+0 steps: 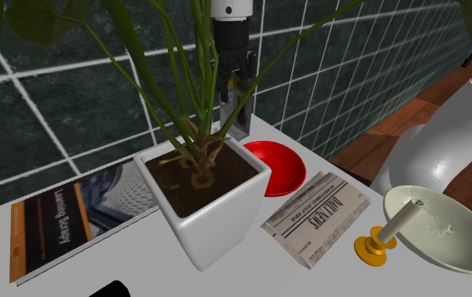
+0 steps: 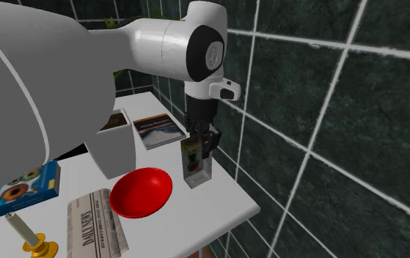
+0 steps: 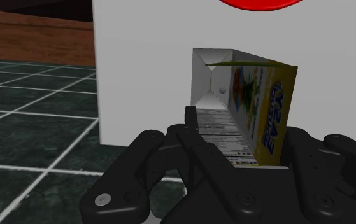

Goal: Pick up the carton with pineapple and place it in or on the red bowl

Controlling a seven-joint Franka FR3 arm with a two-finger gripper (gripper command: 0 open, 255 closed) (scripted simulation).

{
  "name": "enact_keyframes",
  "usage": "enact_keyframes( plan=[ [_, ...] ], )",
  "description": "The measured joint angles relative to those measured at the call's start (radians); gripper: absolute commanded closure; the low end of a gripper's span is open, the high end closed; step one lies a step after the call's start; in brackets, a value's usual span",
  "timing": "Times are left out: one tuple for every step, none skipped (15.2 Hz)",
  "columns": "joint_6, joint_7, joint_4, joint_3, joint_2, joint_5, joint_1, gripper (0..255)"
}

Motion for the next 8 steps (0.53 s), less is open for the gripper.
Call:
enact_keyframes(
  plan=[
    [-0.015, 0.001, 0.017, 0.0, 0.002, -0.001, 0.0, 255],
    [-0.03, 0.005, 0.038, 0.001, 0.009, -0.003, 0.0, 255],
    [-0.042, 0.004, 0.053, 0.0, 0.012, -0.004, -0.001, 255],
    [-0.059, 0.006, 0.075, 0.0, 0.017, -0.006, -0.002, 255],
    [-0.074, 0.007, 0.093, 0.0, 0.021, -0.007, -0.002, 255],
    [-0.088, 0.01, 0.111, 0.001, 0.025, -0.009, -0.002, 255],
    [-0.1, 0.011, 0.128, 0.001, 0.029, -0.01, -0.002, 255],
    [-0.115, 0.015, 0.148, 0.002, 0.035, -0.012, -0.002, 255]
  ],
)
